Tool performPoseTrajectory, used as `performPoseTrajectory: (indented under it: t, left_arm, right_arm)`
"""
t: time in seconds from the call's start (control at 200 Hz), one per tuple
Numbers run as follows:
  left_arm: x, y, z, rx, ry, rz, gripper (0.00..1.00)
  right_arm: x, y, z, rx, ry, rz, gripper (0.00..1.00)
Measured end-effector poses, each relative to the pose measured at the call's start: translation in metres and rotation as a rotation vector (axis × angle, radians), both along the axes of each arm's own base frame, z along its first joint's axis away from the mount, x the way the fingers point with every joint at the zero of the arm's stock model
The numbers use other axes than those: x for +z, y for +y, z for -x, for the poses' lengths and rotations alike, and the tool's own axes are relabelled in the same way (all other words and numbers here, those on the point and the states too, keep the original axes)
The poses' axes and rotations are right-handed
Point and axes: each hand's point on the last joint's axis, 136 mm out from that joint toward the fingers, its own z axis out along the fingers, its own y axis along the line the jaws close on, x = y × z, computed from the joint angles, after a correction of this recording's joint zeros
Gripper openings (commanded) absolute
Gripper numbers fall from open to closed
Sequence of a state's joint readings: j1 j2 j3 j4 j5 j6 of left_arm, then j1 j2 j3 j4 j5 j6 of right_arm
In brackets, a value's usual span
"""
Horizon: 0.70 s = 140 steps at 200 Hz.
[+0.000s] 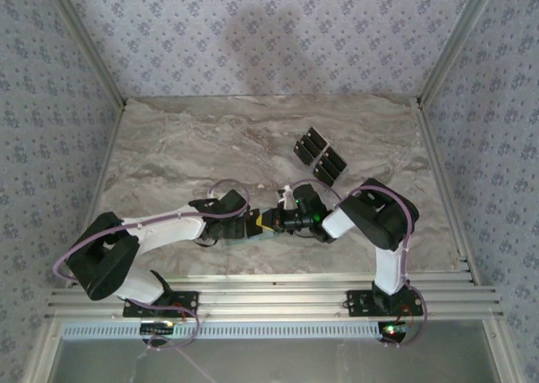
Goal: Put the credit cards into the card holder
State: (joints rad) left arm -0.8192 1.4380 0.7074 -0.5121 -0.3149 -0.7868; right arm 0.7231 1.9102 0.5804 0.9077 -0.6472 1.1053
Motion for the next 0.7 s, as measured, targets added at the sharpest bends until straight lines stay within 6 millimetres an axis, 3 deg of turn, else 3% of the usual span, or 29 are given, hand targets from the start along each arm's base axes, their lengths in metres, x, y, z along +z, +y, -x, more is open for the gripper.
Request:
performPoseTrajectory:
  t: [0.7]
  left_arm:
    - [0.0001, 0.0004, 0.0002, 0.001, -0.001, 0.0, 0.97]
  right_arm:
    - [-0.0018, 0.0044, -0.0018, -0.01, 0.009, -0.023, 0.0]
